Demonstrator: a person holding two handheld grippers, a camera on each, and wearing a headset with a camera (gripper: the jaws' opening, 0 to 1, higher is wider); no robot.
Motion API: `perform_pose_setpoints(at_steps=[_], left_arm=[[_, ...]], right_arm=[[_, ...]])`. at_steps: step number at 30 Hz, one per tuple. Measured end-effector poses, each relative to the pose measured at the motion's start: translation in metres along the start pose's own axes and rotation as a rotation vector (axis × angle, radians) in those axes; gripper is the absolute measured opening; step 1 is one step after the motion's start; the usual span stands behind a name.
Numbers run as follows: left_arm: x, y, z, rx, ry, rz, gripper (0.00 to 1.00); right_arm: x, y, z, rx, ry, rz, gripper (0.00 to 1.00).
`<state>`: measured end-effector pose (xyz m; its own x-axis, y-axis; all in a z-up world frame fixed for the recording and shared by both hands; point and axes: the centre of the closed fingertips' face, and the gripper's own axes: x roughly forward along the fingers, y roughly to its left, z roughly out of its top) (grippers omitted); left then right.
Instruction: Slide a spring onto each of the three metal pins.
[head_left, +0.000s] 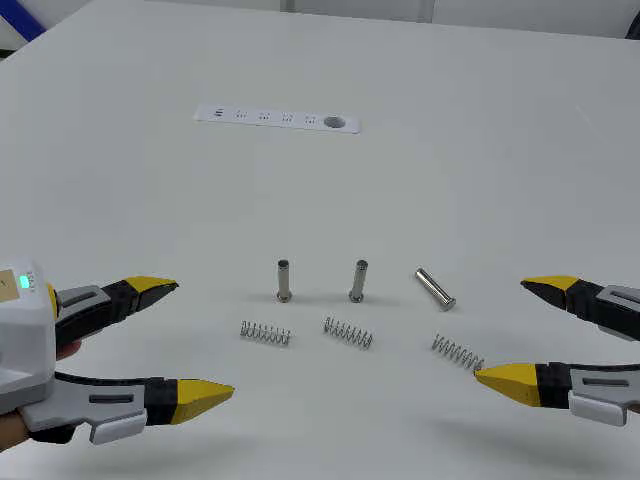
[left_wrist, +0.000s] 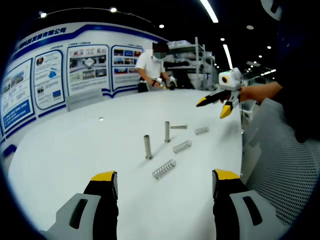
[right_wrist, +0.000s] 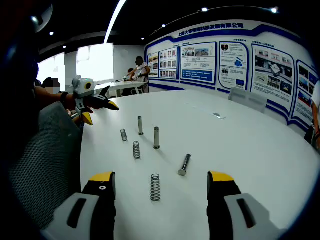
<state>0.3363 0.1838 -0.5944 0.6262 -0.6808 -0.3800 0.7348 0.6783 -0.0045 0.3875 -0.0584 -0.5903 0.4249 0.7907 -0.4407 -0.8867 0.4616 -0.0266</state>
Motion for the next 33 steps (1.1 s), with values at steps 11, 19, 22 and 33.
perform_pose_setpoints(at_steps=[11,19,22,33], left_arm=[[0.0,-0.001,0.001,0.001,-0.001,0.005,0.78],[0.001,-0.002,-0.001,0.0,0.0,0.003,0.78],[0.001,-0.001,-0.001,-0.002,-0.001,0.002,0.78],[0.002,-0.002,-0.001,-0.003,-0.005,-0.004,0.78]], right_arm=[[0.0,-0.001,0.001,0.004,-0.003,0.001,0.76],[0.001,-0.001,-0.001,0.012,0.004,0.002,0.75],[0.001,-0.002,0.0,0.019,0.003,-0.003,0.75],[0.007,-0.01,0.009,0.037,0.014,-0.016,0.71]])
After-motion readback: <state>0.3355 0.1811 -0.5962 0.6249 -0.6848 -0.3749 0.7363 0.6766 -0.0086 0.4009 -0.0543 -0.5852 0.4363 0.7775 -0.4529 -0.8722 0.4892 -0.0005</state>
